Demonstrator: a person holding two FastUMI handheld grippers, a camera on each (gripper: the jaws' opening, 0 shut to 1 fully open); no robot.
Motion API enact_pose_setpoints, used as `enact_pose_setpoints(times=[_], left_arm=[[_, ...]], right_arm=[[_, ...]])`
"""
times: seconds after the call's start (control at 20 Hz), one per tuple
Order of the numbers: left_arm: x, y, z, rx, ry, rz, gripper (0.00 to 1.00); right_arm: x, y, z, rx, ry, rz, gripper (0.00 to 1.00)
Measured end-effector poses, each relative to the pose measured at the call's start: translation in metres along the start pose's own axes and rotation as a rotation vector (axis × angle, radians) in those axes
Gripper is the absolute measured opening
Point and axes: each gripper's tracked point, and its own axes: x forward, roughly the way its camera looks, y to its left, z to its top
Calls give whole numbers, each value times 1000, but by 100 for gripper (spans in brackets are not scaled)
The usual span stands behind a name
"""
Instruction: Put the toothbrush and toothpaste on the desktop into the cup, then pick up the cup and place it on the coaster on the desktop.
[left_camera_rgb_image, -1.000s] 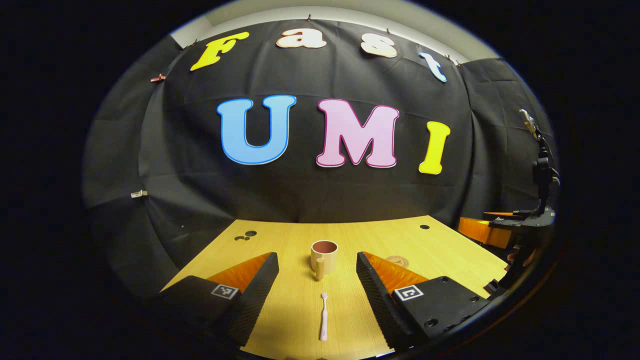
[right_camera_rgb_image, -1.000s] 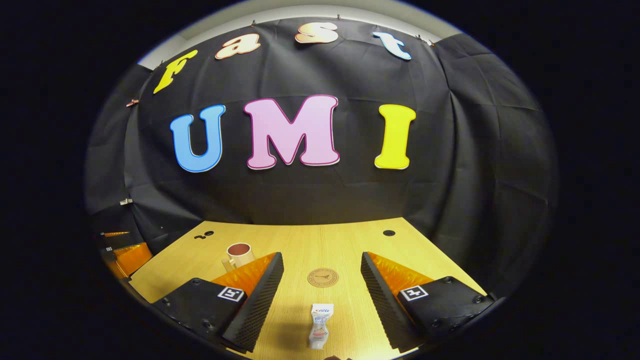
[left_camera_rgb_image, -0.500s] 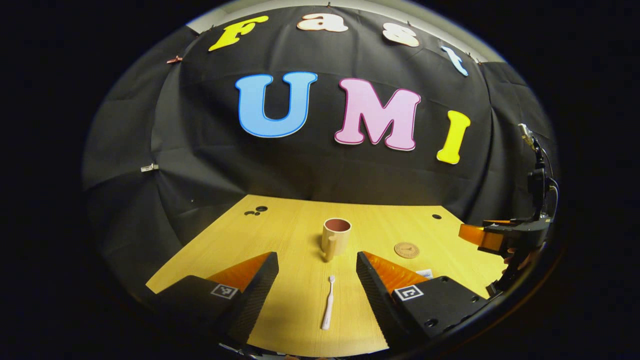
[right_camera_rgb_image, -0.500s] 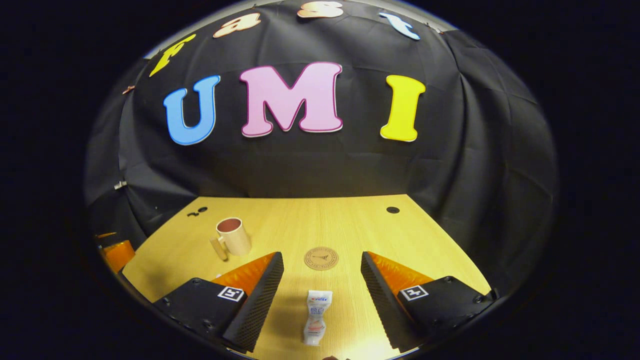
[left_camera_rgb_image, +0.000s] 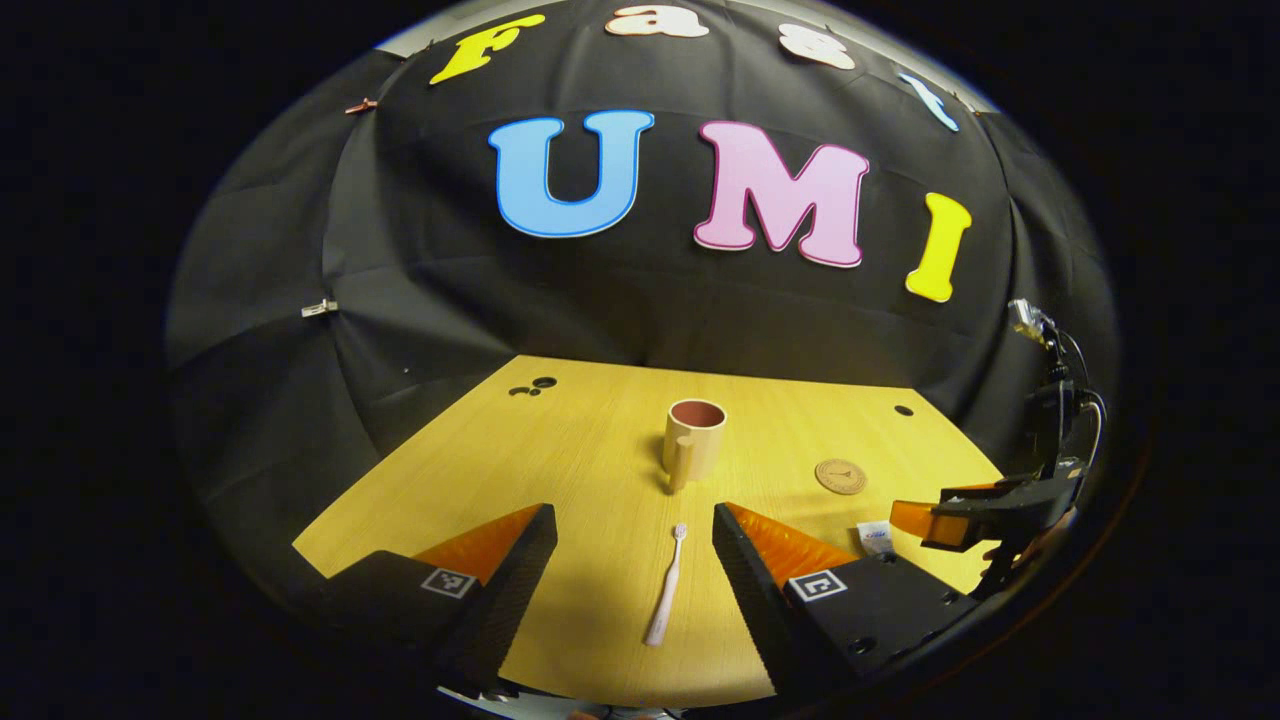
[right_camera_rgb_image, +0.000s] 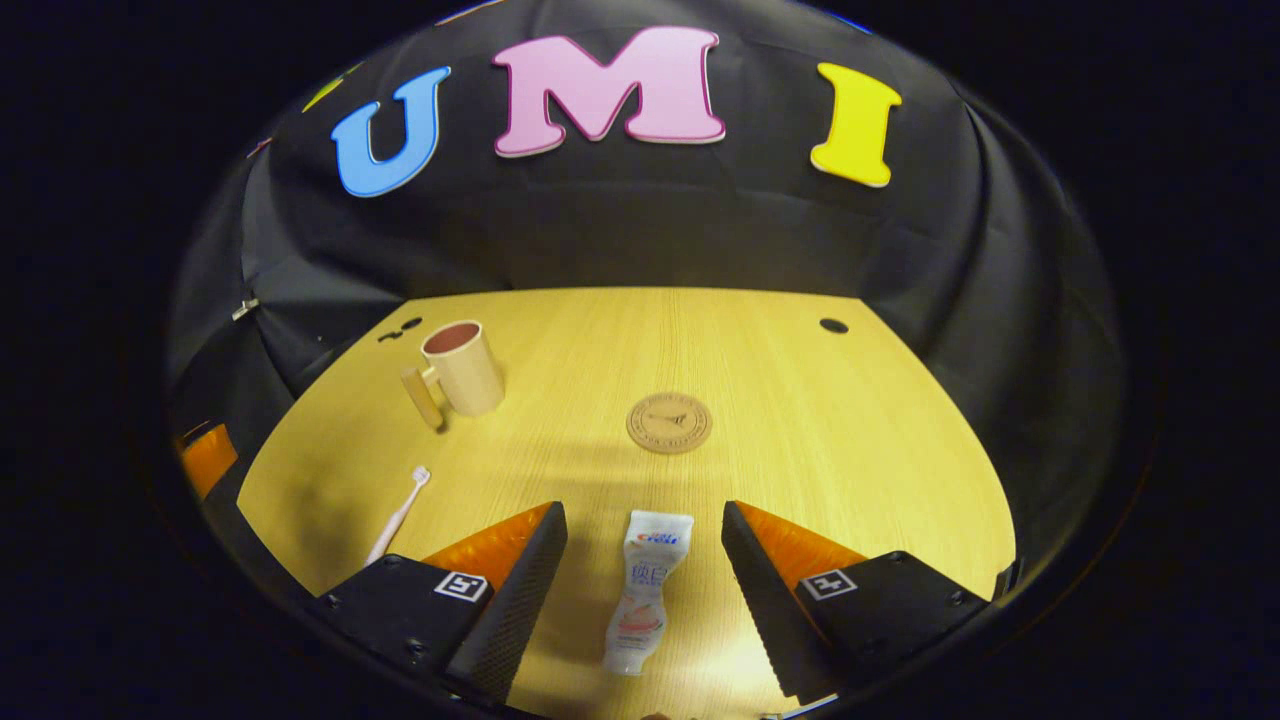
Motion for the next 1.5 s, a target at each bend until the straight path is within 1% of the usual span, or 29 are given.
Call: enact_pose_setpoints(times=[0.15, 0.3, 0.55, 0.8, 0.9, 0.95, 1.0, 1.05, 1.1, 1.15, 1.2, 1.25, 1.35, 1.4, 1.45, 1.5], left_arm=[[5, -6, -12, -11, 31, 16, 98], [9, -10, -17, 15, 46, 29, 98], [10, -15, -23, 38, 63, 31, 98], [9, -22, -25, 53, 66, 10, 98], [8, -23, -26, 63, 66, 3, 97], [8, -23, -27, 67, 66, -1, 97], [7, -24, -27, 70, 67, -4, 98], [7, -25, -28, 72, 69, -9, 97], [6, -26, -30, 74, 71, -14, 98], [6, -26, -31, 77, 74, -18, 98], [6, -27, -32, 80, 76, -24, 97], [6, -28, -32, 85, 76, -29, 98], [7, -30, -35, 101, 80, -37, 98], [7, -31, -35, 107, 82, -41, 98], [8, -33, -37, 110, 85, -45, 97], [9, -33, -37, 108, 90, -49, 98]], right_arm=[[16, -6, -28, -9, 79, -2, 96], [30, -9, -48, -18, 145, 3, 96], [39, -13, -61, -26, 211, -11, 96], [37, -11, -84, -40, 293, -16, 96], [36, -10, -85, -41, 299, -16, 93], [34, -9, -85, -38, 307, -13, 85], [36, -6, -86, -37, 317, -10, 81], [35, -5, -87, -36, 329, -11, 73], [36, -1, -87, -37, 342, -9, 71], [36, 0, -86, -44, 349, -4, 60], [37, 3, -87, -50, 354, 0, 54], [36, 4, -85, -51, 358, 3, 44], [38, 3, -87, -48, 388, 9, 41], [37, 3, -88, -59, 412, 19, 45], [38, 3, -88, -76, 426, 29, 41], [35, 3, -86, -68, 429, 30, 41]])
